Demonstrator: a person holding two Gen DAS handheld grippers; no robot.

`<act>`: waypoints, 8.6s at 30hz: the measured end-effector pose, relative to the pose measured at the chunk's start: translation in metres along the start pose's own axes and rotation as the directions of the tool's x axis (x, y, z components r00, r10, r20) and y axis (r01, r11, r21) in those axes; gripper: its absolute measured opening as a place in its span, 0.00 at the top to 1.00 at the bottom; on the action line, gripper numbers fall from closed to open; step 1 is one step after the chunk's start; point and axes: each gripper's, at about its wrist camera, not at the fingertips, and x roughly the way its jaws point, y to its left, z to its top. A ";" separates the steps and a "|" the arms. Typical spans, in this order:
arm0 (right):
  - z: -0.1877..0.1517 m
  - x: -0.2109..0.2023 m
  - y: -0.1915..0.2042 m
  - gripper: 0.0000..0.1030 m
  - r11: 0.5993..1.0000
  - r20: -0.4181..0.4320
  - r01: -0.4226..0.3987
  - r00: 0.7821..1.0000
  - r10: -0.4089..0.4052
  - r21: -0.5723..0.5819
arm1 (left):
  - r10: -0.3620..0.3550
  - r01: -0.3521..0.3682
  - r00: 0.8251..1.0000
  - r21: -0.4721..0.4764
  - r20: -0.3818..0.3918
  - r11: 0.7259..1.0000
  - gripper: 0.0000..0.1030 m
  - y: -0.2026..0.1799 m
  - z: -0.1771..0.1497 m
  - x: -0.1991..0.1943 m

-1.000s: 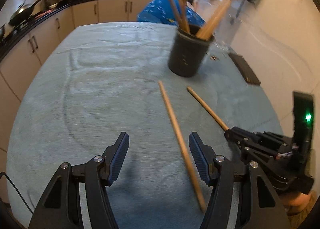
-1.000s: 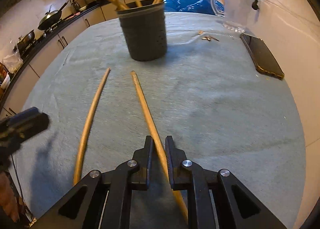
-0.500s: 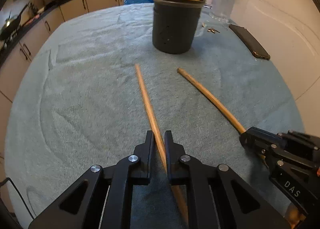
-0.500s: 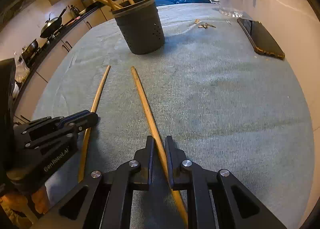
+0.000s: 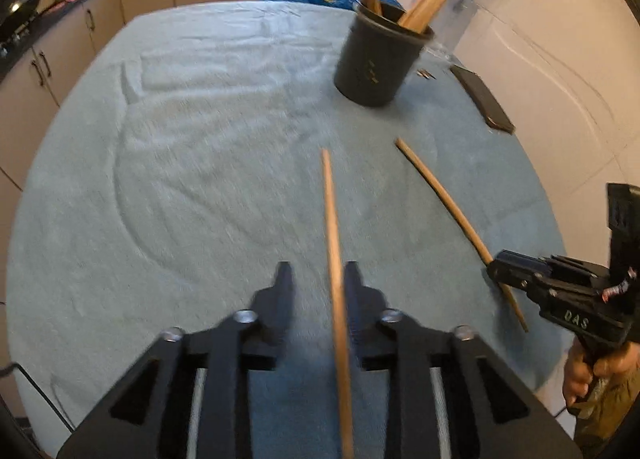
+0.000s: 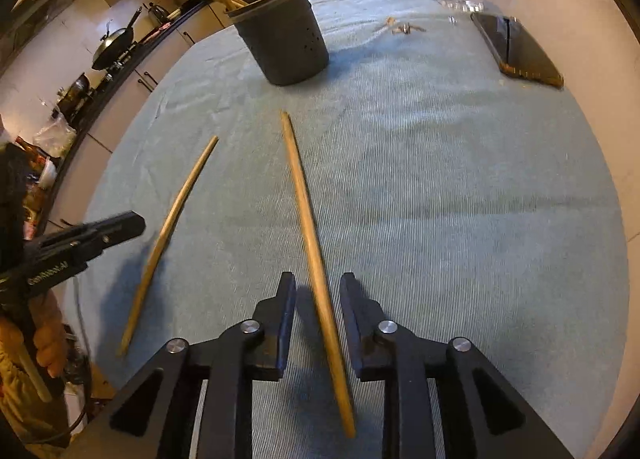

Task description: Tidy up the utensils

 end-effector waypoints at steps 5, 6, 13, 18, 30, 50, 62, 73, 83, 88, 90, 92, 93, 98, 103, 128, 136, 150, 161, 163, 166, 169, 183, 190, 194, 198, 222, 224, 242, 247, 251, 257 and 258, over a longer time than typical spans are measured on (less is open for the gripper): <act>0.025 0.020 0.019 0.74 0.995 0.008 0.056 0.998 -0.055 -0.086 | 0.016 -0.015 0.999 0.036 -0.032 0.999 0.73 -0.012 0.023 0.027; 0.032 0.025 0.023 0.74 0.992 0.007 0.068 0.998 -0.068 -0.106 | 0.025 -0.023 0.999 0.042 -0.045 0.999 0.73 -0.012 0.027 0.033; 0.080 0.055 0.045 0.74 0.972 -0.022 0.114 0.992 -0.121 -0.206 | 0.086 -0.079 0.994 0.105 -0.061 0.991 0.74 -0.022 0.053 0.053; 0.104 0.071 0.055 0.74 0.953 -0.055 0.154 0.983 -0.174 -0.261 | 0.134 -0.122 0.989 0.175 -0.061 0.977 0.75 -0.030 0.056 0.056; 0.114 0.076 0.055 0.93 0.972 -0.049 0.117 0.990 -0.129 -0.204 | 0.099 -0.092 0.994 0.137 -0.046 0.986 0.95 -0.026 0.071 0.064; 0.064 -0.075 0.079 0.93 0.988 0.381 0.051 0.924 0.008 -0.145 | 0.005 -0.025 0.946 0.058 0.324 0.998 0.95 -0.021 0.039 -0.093; 0.033 -0.120 0.083 0.93 0.988 0.470 0.034 0.882 0.042 -0.152 | -0.015 -0.017 0.886 0.065 0.464 0.998 0.95 -0.031 0.005 -0.152; 0.028 -0.133 0.078 0.93 0.990 0.504 0.011 0.861 0.061 -0.139 | -0.051 0.006 0.836 0.084 0.546 0.996 0.95 -0.042 -0.004 -0.191; 0.052 -0.142 0.063 0.93 0.996 0.548 -0.023 0.834 0.069 -0.091 | -0.085 0.038 0.814 0.093 0.575 0.995 0.95 -0.047 0.025 -0.201; 0.072 -0.149 0.056 0.93 0.997 0.572 -0.039 0.817 0.072 -0.070 | -0.119 0.065 0.803 0.112 0.585 0.992 0.95 -0.051 0.049 -0.209; 0.084 -0.153 0.053 0.93 0.997 0.590 -0.041 0.804 0.068 -0.059 | -0.118 0.059 0.794 0.118 0.596 0.991 0.95 -0.053 0.059 -0.211; 0.097 -0.159 0.050 0.93 0.998 0.614 -0.046 0.787 0.065 -0.047 | -0.110 0.044 0.786 0.123 0.608 0.991 0.95 -0.058 0.075 -0.213; 0.105 -0.161 0.050 0.93 0.998 0.626 -0.046 0.777 0.062 -0.042 | -0.110 0.039 0.782 0.128 0.614 0.991 0.95 -0.060 0.082 -0.214; 0.144 -0.171 0.049 0.93 0.998 0.686 -0.064 0.725 0.058 -0.016 | -0.089 -0.002 0.753 0.138 0.652 0.990 0.95 -0.074 0.123 -0.214; 0.182 -0.179 0.051 0.93 0.998 0.752 -0.070 0.658 0.040 0.008 | -0.074 -0.004 0.726 0.112 0.684 0.994 0.95 -0.079 0.162 -0.208; 0.199 -0.079 0.011 0.71 0.990 0.628 -0.061 0.777 -0.034 0.128 | -0.027 -0.017 0.830 0.073 0.557 0.997 0.95 -0.081 0.192 -0.113; 0.183 -0.098 0.011 0.51 0.988 0.643 -0.063 0.765 -0.044 0.142 | -0.029 -0.016 0.819 0.073 0.574 0.997 0.77 -0.077 0.163 -0.140; 0.118 -0.117 0.010 0.44 0.985 0.611 -0.034 0.787 -0.079 0.171 | 0.095 -0.121 0.719 -0.011 0.689 0.993 0.17 -0.055 0.076 -0.197; 0.049 -0.108 0.035 0.40 0.975 0.625 -0.069 0.776 -0.080 0.210 | 0.283 -0.238 0.688 -0.161 0.669 0.958 0.04 -0.025 0.008 -0.185; 0.040 -0.102 0.045 0.38 0.980 0.621 -0.035 0.778 -0.095 0.194 | 0.290 -0.225 0.692 -0.184 0.661 0.957 0.02 -0.019 0.000 -0.186; 0.028 -0.095 0.055 0.37 0.985 0.609 0.003 0.786 -0.110 0.174 | 0.304 -0.210 0.695 -0.221 0.652 0.953 0.01 -0.010 -0.011 -0.183; 0.015 -0.089 0.057 0.36 0.985 0.601 0.019 0.790 -0.122 0.174 | 0.326 -0.204 0.700 -0.260 0.635 0.944 0.00 -0.002 -0.023 -0.178; -0.009 -0.073 0.056 0.34 0.979 0.549 0.033 0.824 -0.141 0.202 | 0.420 -0.295 0.719 -0.304 0.553 0.906 0.00 0.001 -0.043 -0.151; -0.010 -0.068 0.065 0.33 0.983 0.540 0.047 0.830 -0.138 0.178 | 0.398 -0.287 0.760 -0.283 0.514 0.915 0.00 0.001 -0.042 -0.139; -0.010 -0.066 0.062 0.32 0.981 0.533 0.050 0.833 -0.145 0.189 | 0.399 -0.303 0.764 -0.265 0.507 0.915 0.00 -0.003 -0.042 -0.133; -0.011 -0.063 0.060 0.32 0.978 0.523 0.054 0.838 -0.154 0.201 | 0.407 -0.317 0.762 -0.257 0.505 0.913 0.00 -0.006 -0.043 -0.128; -0.017 -0.072 0.074 0.28 0.968 0.574 0.189 0.779 -0.252 0.168 | 0.372 -0.297 0.804 -0.229 0.465 0.927 0.00 -0.009 -0.045 -0.117; -0.017 -0.073 0.075 0.28 0.965 0.577 0.204 0.774 -0.262 0.165 | 0.369 -0.295 0.806 -0.226 0.462 0.928 0.00 -0.009 -0.045 -0.116; -0.018 -0.076 0.082 0.22 0.938 0.593 0.326 0.736 -0.328 0.115 | 0.349 -0.283 0.814 -0.208 0.465 0.936 0.00 -0.012 -0.048 -0.116; -0.019 -0.076 0.080 0.22 0.939 0.589 0.323 0.738 -0.329 0.119 | 0.348 -0.282 0.815 -0.207 0.463 0.937 0.00 -0.012 -0.049 -0.116; -0.019 -0.076 0.081 0.21 0.938 0.589 0.325 0.738 -0.330 0.118 | 0.345 -0.279 0.820 -0.207 0.457 0.938 0.00 -0.011 -0.051 -0.116; -0.021 -0.077 0.081 0.20 0.939 0.592 0.326 0.738 -0.325 0.110 | 0.335 -0.267 0.831 -0.210 0.443 0.940 0.00 -0.008 -0.051 -0.115; -0.021 -0.076 0.081 0.19 0.939 0.591 0.325 0.738 -0.324 0.109 | 0.334 -0.265 0.833 -0.211 0.441 0.941 0.00 -0.008 -0.051 -0.115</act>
